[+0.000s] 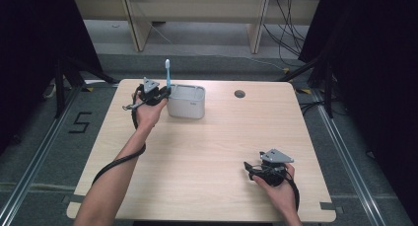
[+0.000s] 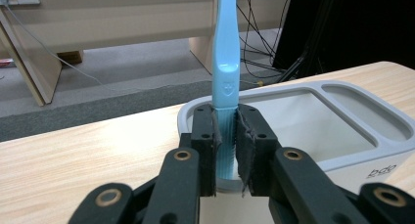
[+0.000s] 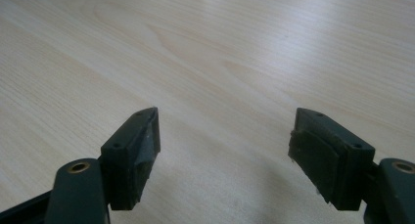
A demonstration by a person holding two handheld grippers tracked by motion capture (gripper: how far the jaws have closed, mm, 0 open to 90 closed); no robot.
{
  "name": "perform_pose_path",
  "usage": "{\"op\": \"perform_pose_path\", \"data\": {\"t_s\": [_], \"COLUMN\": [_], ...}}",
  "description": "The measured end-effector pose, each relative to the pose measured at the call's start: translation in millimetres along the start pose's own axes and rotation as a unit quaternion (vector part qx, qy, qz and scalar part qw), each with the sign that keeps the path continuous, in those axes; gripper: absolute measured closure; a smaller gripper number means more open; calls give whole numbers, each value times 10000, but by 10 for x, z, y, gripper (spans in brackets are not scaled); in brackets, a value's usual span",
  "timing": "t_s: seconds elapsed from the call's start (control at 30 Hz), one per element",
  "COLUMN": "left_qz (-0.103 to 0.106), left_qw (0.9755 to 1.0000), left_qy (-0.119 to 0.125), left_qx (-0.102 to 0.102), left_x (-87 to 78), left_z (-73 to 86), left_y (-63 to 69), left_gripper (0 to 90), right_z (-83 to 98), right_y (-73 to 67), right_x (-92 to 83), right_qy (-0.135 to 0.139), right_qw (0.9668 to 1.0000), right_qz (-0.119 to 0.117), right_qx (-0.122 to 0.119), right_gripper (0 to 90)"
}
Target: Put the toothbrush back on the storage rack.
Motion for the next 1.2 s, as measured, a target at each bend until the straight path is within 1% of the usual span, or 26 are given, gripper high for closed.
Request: {"op": "perform_pose_path", "data": {"t_s": [0.07,0.13,0.27,0.3,0.33,0.37,0.4,0.43,0.57,0.63,0.67,0.77,0.83,0.93,0.97,1.0,1.13,1.17,1.2], "left_qz": [9,8,18,21,26,21,15,18,-2,-2,-2,-4,-6,5,23,42,109,103,98], "left_qw": [10000,10000,9999,9998,9998,9998,9998,9998,9998,9999,9999,9999,9999,9998,9998,9998,9997,9996,9997], "left_qy": [-46,-86,-167,-187,-200,-199,-190,-188,-174,-165,-156,-142,-136,-109,-90,-93,-47,-27,-32], "left_qx": [6,32,20,18,15,7,2,-5,-26,-6,-22,-50,-95,-140,-165,-181,-219,-247,-227], "left_x": [2,4,0,-1,-4,-8,-13,-19,-58,-88,-104,-154,-187,-244,-264,-288,-400,-427,-457], "left_z": [9,16,21,22,21,17,10,3,-26,-31,-30,-15,-5,-3,-7,-10,-24,-22,-14], "left_y": [3,5,7,7,8,8,7,6,2,-3,-4,-11,-14,-6,4,14,54,62,68], "left_gripper": [780,780,778,777,775,771,768,760,720,703,693,653,624,574,559,542,487,472,449], "right_z": [2,-1,1,-8,-10,-4,-12,-10,-13,-8,1,1,-17,-15,-21,-13,-19,-11,-12], "right_y": [-4,1,-4,11,14,4,13,14,6,3,-10,-4,15,10,19,6,20,5,6], "right_x": [-1,-2,-1,2,5,3,6,1,6,1,-2,-1,10,4,3,4,-1,-2,-8], "right_qy": [-3,-4,-14,33,68,27,85,49,83,37,-11,-14,84,59,76,54,73,34,20], "right_qw": [10000,10000,10000,10000,9999,10000,9999,9999,9999,10000,10000,10000,9999,9999,9998,9999,9999,10000,10000], "right_qz": [-6,6,-1,20,32,6,35,32,17,0,-19,0,24,41,59,49,61,20,26], "right_qx": [28,-8,26,-65,-75,-25,-73,-86,-62,-42,47,29,-116,-115,-195,-104,-134,-45,-61], "right_gripper": [274,274,274,274,274,274,274,274,274,274,274,274,274,274,274,274,274,274,274]}}
Point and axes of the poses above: each handheld gripper's, and its own axes: x roughly forward along the jaws, z roughly out of its underside, y roughly to its right, the point moved 6 cm from there along x, roughly forward along the jaws, and after that the axes turned 12 degrees about x, right-handed, at the moved point
